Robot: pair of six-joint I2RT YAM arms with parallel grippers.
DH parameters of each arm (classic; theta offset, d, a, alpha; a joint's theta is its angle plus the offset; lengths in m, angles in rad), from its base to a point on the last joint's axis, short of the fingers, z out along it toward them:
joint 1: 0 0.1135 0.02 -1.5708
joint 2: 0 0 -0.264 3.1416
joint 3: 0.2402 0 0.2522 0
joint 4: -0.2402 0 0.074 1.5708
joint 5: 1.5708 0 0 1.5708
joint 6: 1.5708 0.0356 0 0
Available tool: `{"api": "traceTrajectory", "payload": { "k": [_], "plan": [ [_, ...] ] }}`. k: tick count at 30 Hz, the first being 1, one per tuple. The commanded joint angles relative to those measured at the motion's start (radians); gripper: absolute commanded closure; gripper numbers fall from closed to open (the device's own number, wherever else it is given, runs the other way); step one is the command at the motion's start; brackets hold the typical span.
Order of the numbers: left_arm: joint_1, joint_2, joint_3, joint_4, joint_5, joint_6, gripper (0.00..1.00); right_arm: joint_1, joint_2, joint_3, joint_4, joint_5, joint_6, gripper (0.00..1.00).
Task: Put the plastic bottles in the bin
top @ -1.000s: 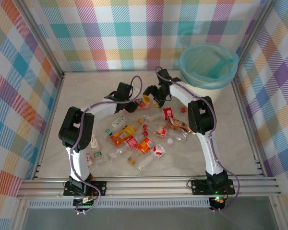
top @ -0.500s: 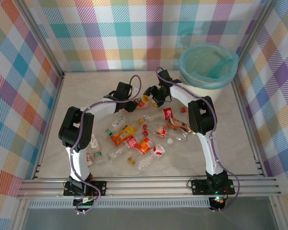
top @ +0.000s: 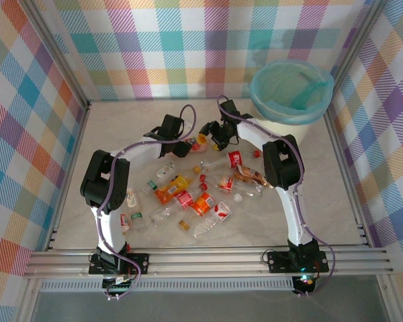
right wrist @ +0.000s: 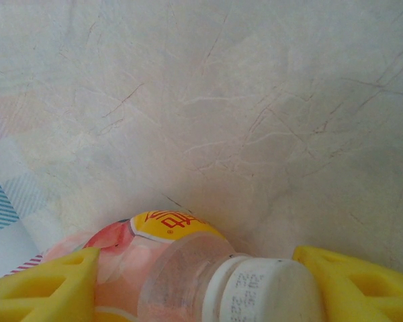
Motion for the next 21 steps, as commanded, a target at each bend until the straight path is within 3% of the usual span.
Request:
{"api": "traceTrajectory", "payload": {
  "k": [1,7,17,19,21],
  "plan": [
    [0.003,0.008,-0.007,-0.109,0.021,-0.017,0.31,0.006,-0.027,-0.016,0.048,-0.002,0.046,0.46],
    [0.004,0.021,0.003,-0.123,0.015,-0.02,0.31,0.001,-0.034,-0.035,0.042,0.009,0.038,0.38],
    [0.005,0.015,-0.01,-0.122,0.0,-0.012,0.31,-0.01,-0.043,-0.074,0.081,0.017,0.061,0.4],
    [0.005,0.018,-0.01,-0.123,0.0,-0.015,0.31,-0.011,-0.041,-0.075,0.081,0.018,0.064,0.25],
    [0.005,0.02,-0.009,-0.123,-0.002,-0.018,0.31,-0.011,-0.042,-0.077,0.079,0.019,0.067,0.22]
  ]
}}
